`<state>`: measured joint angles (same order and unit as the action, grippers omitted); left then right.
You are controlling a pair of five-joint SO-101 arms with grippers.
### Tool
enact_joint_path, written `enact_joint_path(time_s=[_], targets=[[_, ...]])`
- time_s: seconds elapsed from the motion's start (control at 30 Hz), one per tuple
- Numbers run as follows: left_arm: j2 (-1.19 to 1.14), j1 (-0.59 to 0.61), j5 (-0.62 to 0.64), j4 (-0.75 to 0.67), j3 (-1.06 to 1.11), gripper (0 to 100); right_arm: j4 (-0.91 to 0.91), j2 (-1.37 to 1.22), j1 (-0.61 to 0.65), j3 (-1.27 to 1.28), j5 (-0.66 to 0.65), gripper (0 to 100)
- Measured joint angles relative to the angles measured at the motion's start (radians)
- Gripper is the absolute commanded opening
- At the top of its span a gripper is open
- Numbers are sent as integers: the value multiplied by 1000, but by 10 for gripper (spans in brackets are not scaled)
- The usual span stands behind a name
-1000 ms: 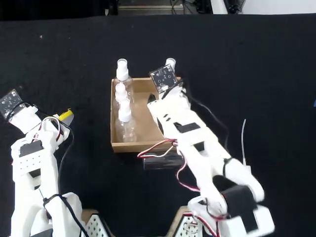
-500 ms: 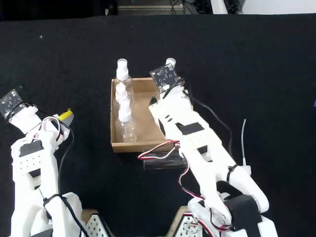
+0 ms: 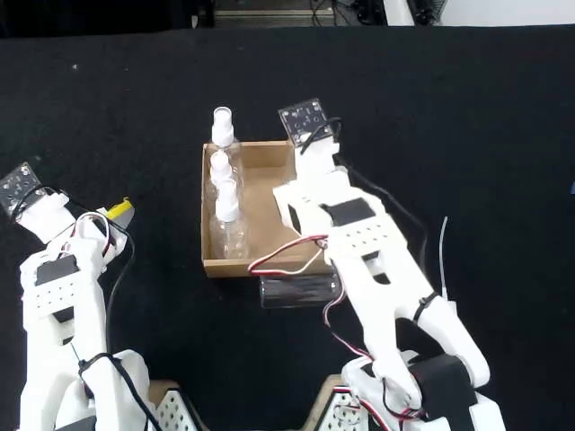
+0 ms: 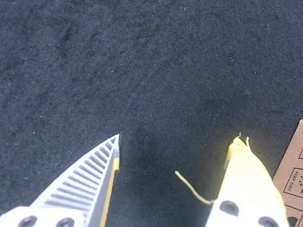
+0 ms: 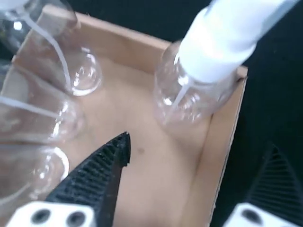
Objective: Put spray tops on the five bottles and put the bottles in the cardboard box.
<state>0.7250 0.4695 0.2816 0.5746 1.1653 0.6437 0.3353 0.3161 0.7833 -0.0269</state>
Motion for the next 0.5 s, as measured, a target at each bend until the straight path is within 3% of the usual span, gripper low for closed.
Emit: enact_joint_path(time_s=[0.3, 0.5], targets=[[0, 0, 0, 0, 0, 339, 230, 0, -2, -89, 0, 388], [0, 0, 0, 0, 0, 339, 480, 0, -109, -239, -34, 388]])
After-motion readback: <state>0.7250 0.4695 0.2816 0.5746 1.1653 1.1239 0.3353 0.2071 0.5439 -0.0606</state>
